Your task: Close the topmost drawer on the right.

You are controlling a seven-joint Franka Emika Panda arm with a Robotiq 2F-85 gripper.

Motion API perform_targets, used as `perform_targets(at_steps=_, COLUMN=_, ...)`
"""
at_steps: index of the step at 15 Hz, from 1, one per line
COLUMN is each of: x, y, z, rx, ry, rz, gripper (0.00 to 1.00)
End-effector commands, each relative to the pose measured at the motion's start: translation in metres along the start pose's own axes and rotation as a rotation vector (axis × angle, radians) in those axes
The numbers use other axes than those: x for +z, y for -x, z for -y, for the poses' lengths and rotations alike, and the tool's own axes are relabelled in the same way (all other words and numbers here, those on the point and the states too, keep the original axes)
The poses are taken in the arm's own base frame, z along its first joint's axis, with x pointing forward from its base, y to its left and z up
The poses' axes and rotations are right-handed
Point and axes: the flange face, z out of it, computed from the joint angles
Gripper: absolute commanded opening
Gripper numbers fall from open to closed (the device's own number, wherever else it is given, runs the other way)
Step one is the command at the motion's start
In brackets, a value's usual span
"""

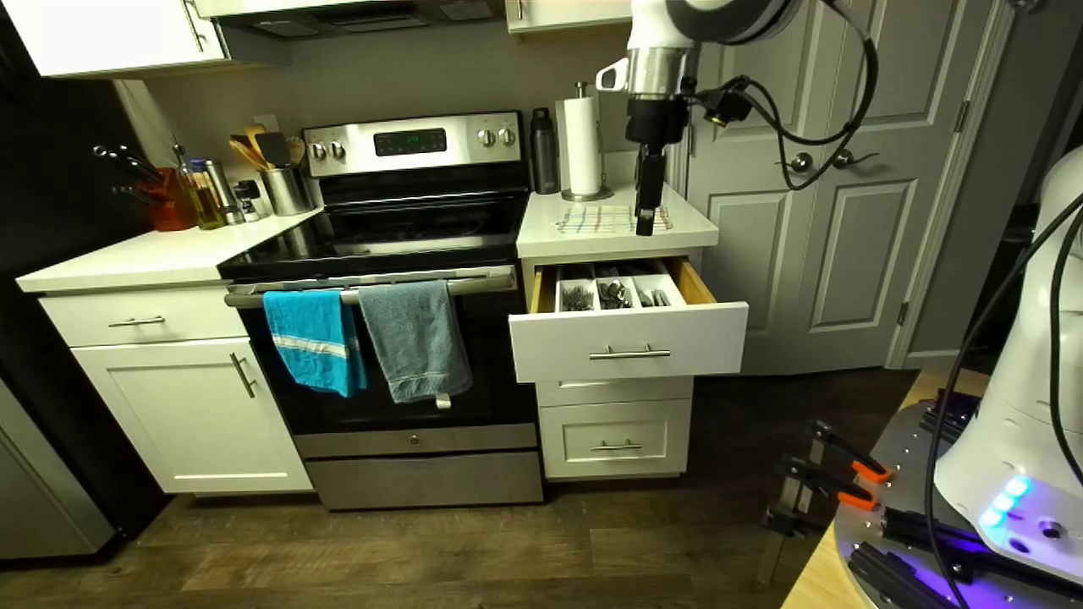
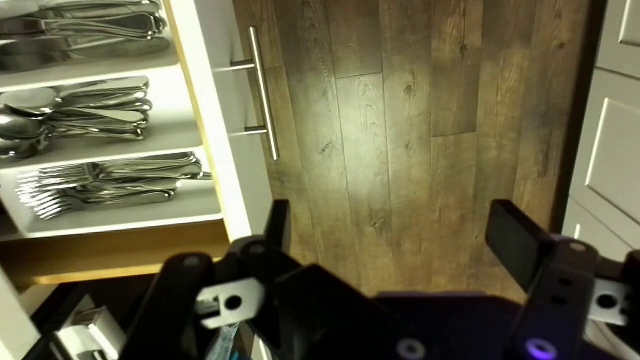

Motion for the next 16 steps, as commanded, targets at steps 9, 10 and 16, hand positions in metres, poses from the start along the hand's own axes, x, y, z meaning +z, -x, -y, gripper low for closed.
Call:
perform_targets(at_steps=9, x=0.105, y=-0.063, z=-0.012, rx=-0.147, ry=-0.087, rz=0.167, gripper=1.0)
perform_targets(at_steps=10, x=0.114, y=-0.066, z=-0.011, rx=-0.154, ry=-0.084, rz=0.181, gripper=1.0)
perform_targets(at_steps=16, x=0.158, y=-0.076, z=-0.023, rx=-0.182, ry=-0.093, rz=0.197, gripper=1.0)
